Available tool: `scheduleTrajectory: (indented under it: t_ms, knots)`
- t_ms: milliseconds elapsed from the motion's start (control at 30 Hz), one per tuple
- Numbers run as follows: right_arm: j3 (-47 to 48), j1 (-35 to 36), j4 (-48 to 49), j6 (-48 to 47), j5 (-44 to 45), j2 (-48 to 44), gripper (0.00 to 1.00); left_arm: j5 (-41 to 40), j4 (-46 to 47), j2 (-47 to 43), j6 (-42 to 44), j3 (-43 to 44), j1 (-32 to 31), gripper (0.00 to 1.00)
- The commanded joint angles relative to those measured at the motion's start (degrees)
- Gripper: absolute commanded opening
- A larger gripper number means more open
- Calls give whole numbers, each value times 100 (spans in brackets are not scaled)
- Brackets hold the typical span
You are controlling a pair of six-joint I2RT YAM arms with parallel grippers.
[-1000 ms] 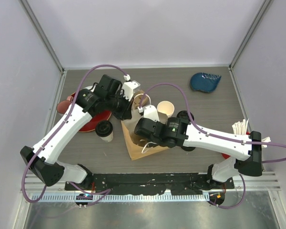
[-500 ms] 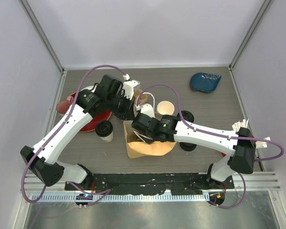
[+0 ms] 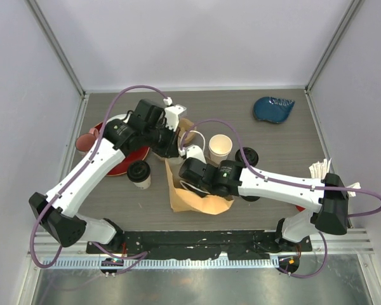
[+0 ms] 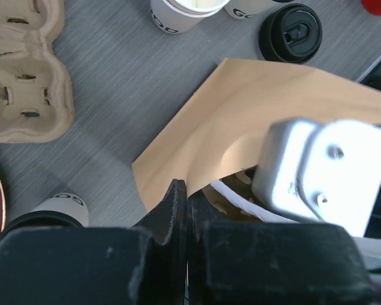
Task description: Pack the takeout coffee
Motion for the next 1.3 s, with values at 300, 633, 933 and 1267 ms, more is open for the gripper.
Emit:
scheduleTrajectory:
  t_ms: [300, 633, 933, 1267]
  knots:
    - [332, 358, -604, -698, 36, -368, 1, -296, 495, 324, 91, -44, 177, 0]
    - [-547, -257, -376, -189, -994, -516, 1, 135, 337, -45, -6, 177, 177, 0]
    - [-452, -433, -498, 5, -1127, -105, 1, 476, 354, -142, -85, 141, 169, 0]
    - [-240, -433, -481, 40, -1171, 292, 1, 557, 372, -133, -50, 97, 54, 0]
